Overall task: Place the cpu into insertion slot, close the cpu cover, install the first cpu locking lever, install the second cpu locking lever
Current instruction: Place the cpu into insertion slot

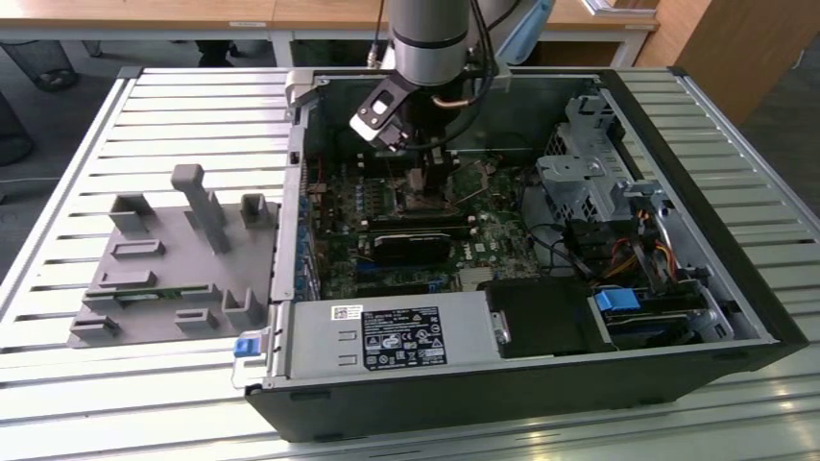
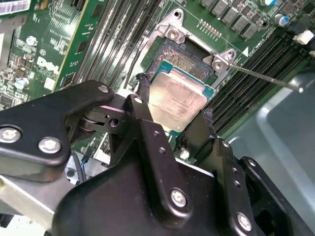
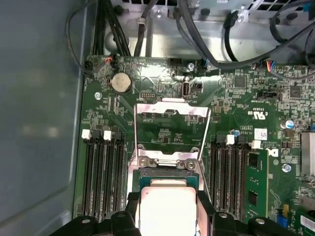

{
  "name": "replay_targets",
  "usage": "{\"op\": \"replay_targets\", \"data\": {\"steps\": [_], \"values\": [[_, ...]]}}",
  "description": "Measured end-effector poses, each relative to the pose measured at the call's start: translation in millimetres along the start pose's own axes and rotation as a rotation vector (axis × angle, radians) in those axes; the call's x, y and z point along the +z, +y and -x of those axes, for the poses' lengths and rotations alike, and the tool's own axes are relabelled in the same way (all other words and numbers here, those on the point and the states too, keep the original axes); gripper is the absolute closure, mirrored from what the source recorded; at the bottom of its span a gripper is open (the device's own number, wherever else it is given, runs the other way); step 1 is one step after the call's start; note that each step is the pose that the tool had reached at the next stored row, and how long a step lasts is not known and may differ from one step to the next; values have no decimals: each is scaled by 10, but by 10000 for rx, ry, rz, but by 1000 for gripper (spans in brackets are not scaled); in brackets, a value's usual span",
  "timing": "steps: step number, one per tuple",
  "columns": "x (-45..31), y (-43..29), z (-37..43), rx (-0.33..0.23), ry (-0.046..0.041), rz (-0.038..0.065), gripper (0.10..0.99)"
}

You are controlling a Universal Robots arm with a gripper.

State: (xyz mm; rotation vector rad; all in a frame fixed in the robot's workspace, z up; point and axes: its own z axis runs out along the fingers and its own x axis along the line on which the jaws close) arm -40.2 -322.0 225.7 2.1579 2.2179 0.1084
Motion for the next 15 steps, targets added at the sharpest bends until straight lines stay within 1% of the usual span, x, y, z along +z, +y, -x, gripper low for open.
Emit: {"op": "replay_targets", "data": {"steps": [6,10,15], "values": [[80,-40,-12,91,-12,0,545],[115,-43,-13,259,-26,-5,545],[156,-49,-12,280,-30,-6,545]]}}
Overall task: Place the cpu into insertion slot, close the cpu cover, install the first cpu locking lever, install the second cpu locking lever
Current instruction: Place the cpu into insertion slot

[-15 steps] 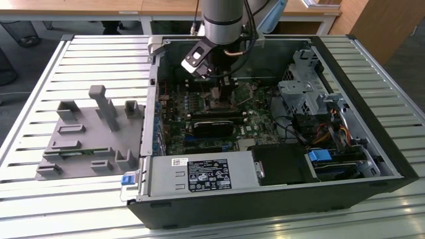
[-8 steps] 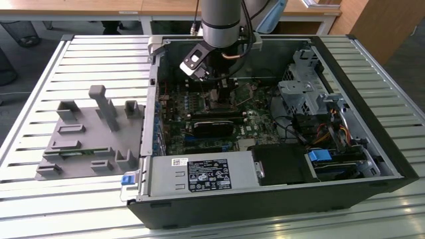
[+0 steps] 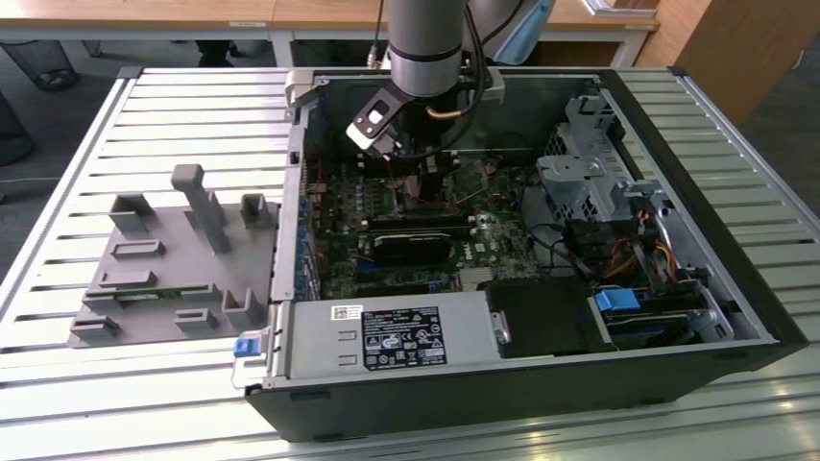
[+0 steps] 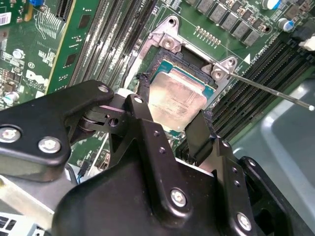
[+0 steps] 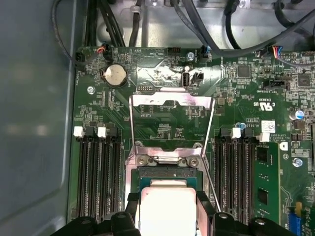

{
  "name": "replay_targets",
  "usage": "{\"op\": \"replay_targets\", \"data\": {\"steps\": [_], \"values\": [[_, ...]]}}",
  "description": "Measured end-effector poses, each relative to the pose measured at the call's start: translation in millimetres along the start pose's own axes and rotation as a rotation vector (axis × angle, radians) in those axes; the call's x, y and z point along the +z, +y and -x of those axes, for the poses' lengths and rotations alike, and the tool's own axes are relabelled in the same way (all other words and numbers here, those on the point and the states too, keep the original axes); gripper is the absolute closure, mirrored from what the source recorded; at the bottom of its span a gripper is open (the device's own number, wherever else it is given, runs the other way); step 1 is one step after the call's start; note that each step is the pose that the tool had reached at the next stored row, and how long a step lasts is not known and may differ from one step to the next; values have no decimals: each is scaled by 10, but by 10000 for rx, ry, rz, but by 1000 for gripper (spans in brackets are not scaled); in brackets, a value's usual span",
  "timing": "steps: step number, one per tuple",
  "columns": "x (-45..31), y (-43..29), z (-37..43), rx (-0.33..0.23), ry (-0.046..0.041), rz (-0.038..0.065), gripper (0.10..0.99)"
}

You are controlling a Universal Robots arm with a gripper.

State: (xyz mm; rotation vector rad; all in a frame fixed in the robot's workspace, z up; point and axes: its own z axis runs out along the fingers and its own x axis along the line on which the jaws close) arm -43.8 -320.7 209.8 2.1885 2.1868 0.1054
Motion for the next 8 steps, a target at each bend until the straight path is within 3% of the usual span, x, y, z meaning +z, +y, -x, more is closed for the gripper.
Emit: {"op": "replay_targets", "data": {"steps": [8], "values": [[78,-6,1,2,-24,0,545]]}}
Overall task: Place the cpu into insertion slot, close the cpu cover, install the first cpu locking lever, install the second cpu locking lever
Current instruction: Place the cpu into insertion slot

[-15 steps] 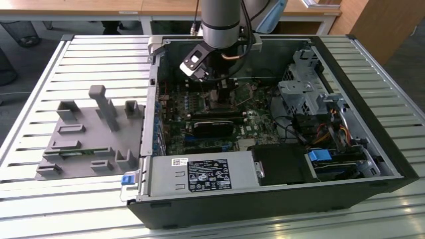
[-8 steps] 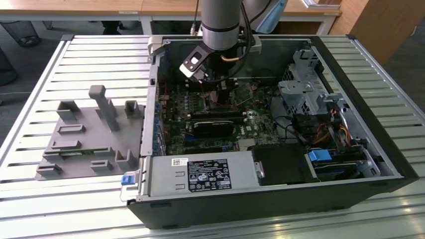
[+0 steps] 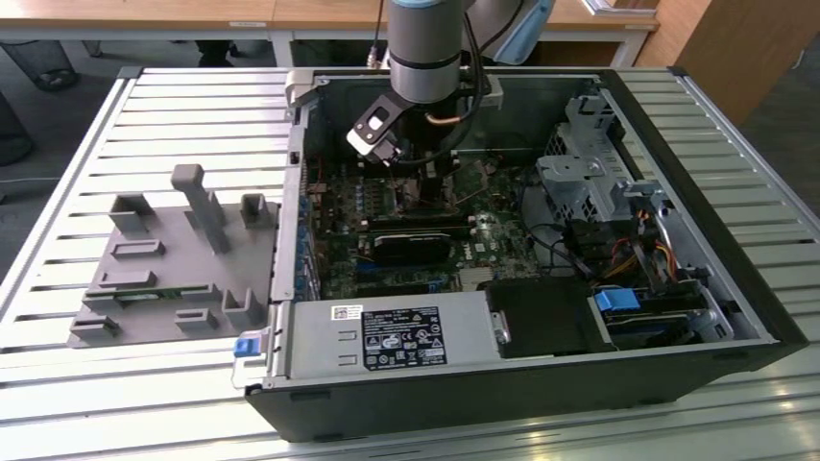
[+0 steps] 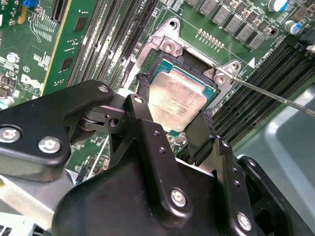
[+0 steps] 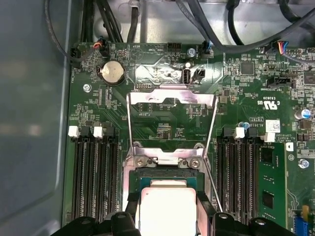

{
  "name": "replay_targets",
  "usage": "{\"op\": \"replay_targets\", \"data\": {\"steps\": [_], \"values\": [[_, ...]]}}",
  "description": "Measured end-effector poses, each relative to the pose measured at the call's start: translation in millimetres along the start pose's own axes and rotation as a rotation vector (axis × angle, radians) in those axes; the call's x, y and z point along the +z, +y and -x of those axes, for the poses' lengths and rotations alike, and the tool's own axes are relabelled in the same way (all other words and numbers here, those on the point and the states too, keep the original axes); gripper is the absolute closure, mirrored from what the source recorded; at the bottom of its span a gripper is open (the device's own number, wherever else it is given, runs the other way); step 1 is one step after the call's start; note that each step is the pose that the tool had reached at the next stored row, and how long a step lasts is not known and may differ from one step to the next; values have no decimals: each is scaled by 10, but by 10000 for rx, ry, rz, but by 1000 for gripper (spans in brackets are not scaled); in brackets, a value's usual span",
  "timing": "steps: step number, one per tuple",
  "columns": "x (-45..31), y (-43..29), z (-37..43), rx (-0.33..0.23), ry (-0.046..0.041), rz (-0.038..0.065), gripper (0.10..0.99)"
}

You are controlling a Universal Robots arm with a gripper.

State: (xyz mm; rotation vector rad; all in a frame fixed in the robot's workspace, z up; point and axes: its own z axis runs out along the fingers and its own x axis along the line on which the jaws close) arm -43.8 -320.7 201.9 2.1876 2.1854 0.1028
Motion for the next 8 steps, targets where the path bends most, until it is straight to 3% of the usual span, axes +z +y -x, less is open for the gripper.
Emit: {"op": "replay_targets", "data": {"steps": [8], "values": [[57,-4,0,3,-11,-7,545]]}}
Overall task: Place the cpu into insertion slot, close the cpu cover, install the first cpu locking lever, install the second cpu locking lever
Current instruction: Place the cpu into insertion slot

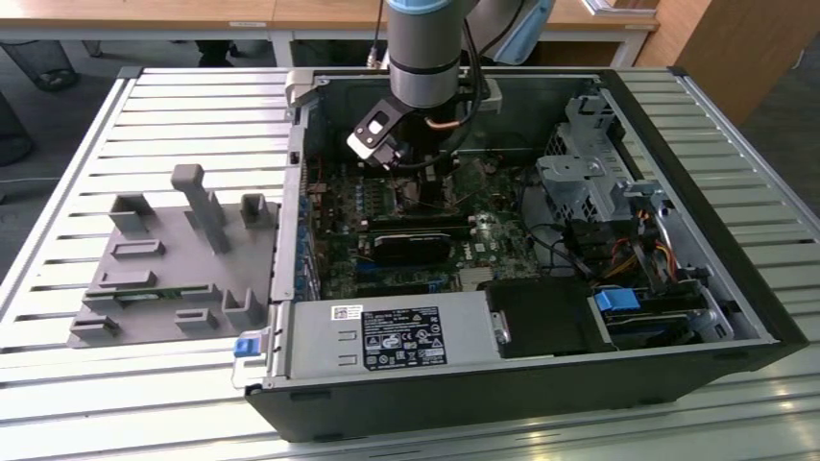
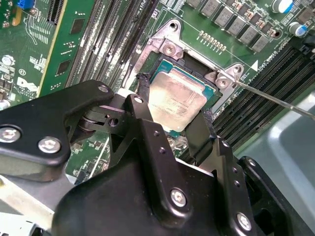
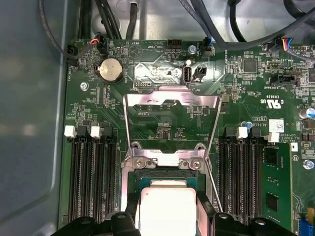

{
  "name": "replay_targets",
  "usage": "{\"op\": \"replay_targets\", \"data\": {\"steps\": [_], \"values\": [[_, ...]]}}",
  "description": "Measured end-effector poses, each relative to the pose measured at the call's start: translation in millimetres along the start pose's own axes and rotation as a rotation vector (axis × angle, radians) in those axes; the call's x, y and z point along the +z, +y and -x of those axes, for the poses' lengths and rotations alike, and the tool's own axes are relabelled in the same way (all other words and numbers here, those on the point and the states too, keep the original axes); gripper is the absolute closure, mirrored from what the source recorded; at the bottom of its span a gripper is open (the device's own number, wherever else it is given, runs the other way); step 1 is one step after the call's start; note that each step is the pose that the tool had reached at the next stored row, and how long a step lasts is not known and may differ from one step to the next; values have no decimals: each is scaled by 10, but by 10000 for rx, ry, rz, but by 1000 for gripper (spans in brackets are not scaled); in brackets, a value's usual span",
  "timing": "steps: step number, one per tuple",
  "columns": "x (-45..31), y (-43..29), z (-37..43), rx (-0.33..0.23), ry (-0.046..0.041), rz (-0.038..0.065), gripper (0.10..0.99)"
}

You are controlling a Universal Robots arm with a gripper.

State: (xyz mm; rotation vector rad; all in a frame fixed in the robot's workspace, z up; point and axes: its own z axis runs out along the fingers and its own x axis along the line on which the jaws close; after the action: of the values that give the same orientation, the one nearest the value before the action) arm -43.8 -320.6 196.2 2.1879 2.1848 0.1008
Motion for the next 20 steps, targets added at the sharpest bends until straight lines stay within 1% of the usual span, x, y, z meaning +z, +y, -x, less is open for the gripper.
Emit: {"op": "replay_targets", "data": {"steps": [5,13,20], "values": [[23,5,-7,1,-1,-34,545],[48,7,-17,0,-6,-54,545],[52,7,-19,1,1,-66,545]]}}
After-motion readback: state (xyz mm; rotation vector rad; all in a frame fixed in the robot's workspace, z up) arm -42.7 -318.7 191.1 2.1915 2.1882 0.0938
